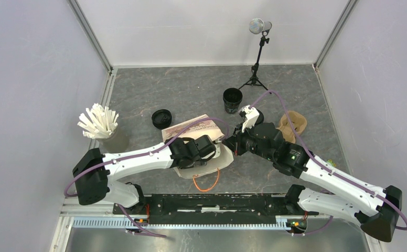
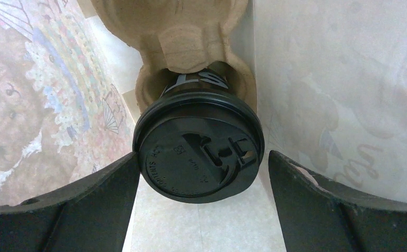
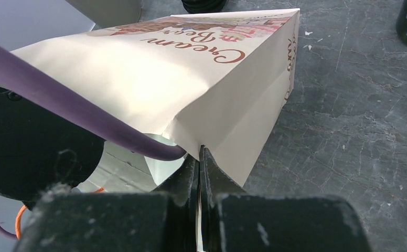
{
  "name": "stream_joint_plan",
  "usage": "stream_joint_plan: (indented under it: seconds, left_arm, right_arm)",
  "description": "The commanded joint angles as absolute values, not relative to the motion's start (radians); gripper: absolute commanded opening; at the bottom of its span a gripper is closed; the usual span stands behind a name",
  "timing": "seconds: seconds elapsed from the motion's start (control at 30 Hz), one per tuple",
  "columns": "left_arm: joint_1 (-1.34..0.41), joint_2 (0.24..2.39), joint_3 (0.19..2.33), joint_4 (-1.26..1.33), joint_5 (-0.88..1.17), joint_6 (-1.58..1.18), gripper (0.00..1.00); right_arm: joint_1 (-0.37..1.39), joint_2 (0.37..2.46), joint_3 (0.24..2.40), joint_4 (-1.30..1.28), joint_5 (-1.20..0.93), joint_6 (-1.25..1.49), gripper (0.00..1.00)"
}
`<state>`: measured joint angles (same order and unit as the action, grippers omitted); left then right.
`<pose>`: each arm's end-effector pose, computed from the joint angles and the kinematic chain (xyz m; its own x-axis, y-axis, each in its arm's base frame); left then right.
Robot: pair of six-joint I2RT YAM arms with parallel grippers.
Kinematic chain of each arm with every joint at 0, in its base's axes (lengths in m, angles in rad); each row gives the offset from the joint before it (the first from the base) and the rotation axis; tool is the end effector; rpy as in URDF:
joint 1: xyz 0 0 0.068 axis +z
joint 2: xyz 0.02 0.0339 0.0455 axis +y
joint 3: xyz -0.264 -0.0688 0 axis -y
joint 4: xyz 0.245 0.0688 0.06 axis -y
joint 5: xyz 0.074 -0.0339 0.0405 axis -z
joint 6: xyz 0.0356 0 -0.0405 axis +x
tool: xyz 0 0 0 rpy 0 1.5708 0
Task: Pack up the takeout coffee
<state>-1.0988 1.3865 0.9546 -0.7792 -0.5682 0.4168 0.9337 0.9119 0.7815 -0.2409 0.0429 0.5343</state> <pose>0.1334 -0.2192 0.2276 -0.1201 0.9857 -0.1179 0.7800 0.1672 0.6031 0.1269 0.1689 0.3101 -0.5826 0.0680 -0.8099 -0.5608 0.6877 0.4611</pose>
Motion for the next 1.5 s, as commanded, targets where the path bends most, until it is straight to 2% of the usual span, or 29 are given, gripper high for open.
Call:
stream_joint_plan:
  seconds: [0.0,0.37,0.6,1.0,1.47]
  left_arm:
    - [-1.095,1.375,0.973,-0.802,-0.508,0.37,1.0]
    - [-1.095,1.358,0.98,-0.811,-0.508,0.369,1.0]
    - [-1.094,1.356,1.001,-0.829,-0.483,0.363,0.95]
    - [-1.095,1.34,1.015,-0.86,-0.464,0.346,1.0]
    - [-1.097,1.336,1.032,-0.895,-0.42,0.328,0.9]
  right_arm:
    - [0.93,0.92,0.811,-0.227,0.022,0.538,0.0]
    - [0.929,0.923,0.808,-0.223,0.013,0.539,0.0]
    - [0.928,0.918,0.802,-0.223,0.011,0.542,0.0]
    - [0.928,0.921,0.8,-0.218,0.007,0.547,0.0]
    - [0.924,0.935,0.817,-0.229,0.008,0.558,0.0]
